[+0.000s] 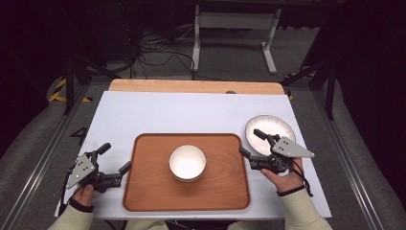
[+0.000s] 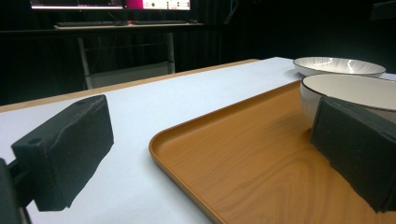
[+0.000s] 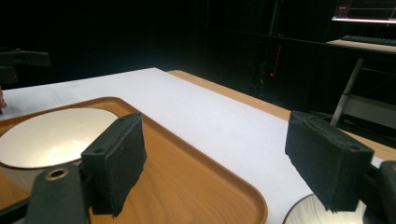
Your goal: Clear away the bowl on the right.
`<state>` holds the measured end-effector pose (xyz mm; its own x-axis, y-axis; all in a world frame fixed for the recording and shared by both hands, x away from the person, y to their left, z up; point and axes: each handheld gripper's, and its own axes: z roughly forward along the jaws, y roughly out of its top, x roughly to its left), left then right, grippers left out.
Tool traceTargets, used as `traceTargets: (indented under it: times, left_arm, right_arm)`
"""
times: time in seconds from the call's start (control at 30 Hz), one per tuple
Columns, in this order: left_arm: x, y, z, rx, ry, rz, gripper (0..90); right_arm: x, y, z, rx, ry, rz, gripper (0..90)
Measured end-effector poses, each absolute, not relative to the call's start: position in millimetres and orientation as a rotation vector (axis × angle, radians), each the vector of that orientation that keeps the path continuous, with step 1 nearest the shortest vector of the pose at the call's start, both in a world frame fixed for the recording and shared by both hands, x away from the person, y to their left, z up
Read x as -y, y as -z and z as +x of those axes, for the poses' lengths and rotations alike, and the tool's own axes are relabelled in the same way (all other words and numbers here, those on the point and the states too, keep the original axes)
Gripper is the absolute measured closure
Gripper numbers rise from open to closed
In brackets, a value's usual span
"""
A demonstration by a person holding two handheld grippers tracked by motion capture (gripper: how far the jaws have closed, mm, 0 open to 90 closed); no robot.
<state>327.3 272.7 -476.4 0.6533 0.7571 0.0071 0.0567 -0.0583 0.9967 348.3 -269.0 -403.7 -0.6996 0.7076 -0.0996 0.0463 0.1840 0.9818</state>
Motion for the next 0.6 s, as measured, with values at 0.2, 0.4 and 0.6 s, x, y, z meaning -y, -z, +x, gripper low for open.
traceTargets:
  times: [0.2,0.4,0.6]
  left_arm:
    - [-273,476,327,-0.7,-0.656,1.542,0.2]
    - [-273,476,327,-0.7,-0.656,1.542,0.2]
    - [-273,476,327,-0.7,-0.656,1.542,0.2]
  right_arm:
    - [276,418,348,-1.91,-1.558,0.722,19.4]
    - [283,427,346,-1.894,-1.564,0.747,19.4]
    - [290,439,344,-1.901,-1.575,0.784,19.4]
